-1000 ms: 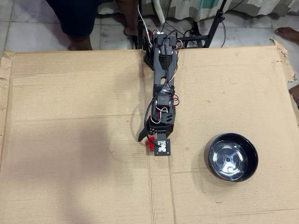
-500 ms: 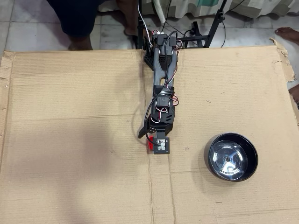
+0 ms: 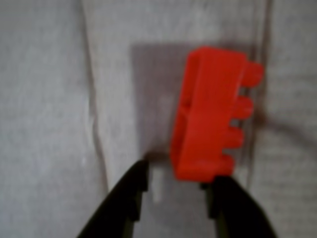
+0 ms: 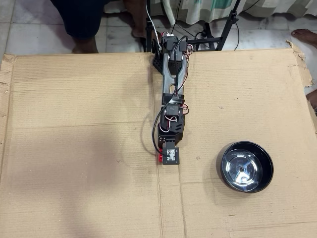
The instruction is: Grasp a lego block and put it in the bin.
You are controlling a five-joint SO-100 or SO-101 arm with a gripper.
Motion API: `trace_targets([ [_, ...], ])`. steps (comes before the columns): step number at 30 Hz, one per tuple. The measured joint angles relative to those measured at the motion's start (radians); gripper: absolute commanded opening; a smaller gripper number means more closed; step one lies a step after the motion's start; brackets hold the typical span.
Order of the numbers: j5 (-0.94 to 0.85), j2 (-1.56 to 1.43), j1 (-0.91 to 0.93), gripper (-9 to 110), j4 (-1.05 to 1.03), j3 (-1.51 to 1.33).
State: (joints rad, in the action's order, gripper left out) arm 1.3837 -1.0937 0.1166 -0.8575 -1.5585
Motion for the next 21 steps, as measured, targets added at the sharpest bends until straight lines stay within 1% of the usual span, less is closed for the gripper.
trace_targets([
  [6,0.0,0.008,0.021,11,0.091,0.0],
  [11,-0.025,0.008,0.038,26,0.132,0.0],
  [13,-0.038,0.008,0.035,30,0.132,0.0],
  [21,-0.041,0.008,0.046,31,0.132,0.0],
])
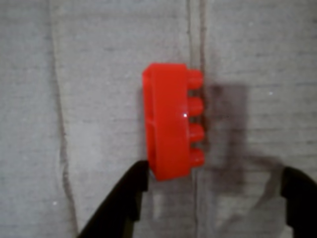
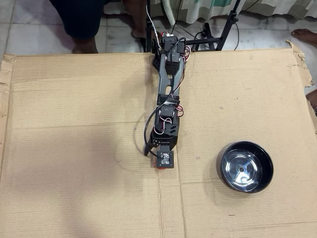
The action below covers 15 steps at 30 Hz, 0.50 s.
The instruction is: Grasp a lego block and put it in the bin.
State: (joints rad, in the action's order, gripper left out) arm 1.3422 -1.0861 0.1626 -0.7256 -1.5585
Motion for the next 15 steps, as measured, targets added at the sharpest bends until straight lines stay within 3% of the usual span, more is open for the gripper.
trace_targets([
  [15,0.0,0.143,-0.025,27,0.078,0.112],
])
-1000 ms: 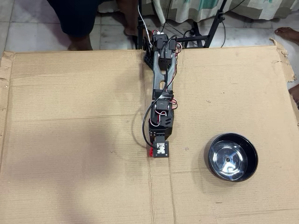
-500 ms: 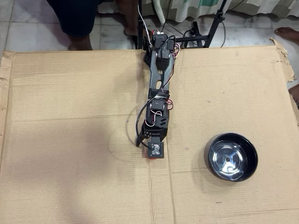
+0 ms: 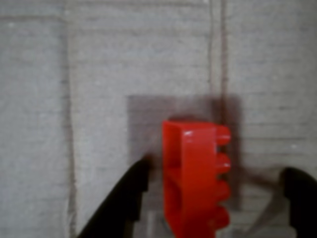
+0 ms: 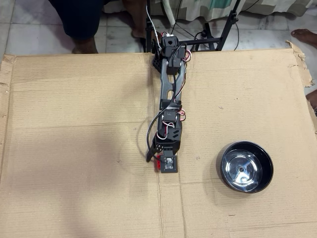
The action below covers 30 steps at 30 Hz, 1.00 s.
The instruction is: Grasp a lego block and put it in the bin.
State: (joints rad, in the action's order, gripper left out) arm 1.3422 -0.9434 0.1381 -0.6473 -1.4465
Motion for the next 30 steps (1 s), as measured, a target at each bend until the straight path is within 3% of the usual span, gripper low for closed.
trace_targets([
  [6,0.0,0.009,0.018,0,0.009,0.023],
  [15,0.009,0.005,0.011,0,0.0,0.021],
  [25,0.003,-0.23,-0.057,0,-0.31,0.014],
  [30,0.003,-0.33,-0.135,0,-0.345,0.014],
])
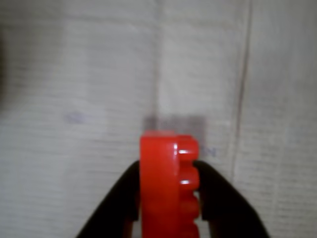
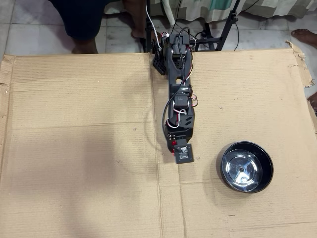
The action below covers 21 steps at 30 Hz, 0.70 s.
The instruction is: Grasp a lego block and put it in the bin.
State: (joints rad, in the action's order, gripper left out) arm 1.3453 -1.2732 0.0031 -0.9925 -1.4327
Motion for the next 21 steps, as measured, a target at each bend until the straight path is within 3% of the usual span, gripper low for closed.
trace_targets([
  [5,0.018,-0.043,-0.091,0,0.02,0.0],
  [21,0.31,-0.034,-0.402,0,0.503,0.0],
])
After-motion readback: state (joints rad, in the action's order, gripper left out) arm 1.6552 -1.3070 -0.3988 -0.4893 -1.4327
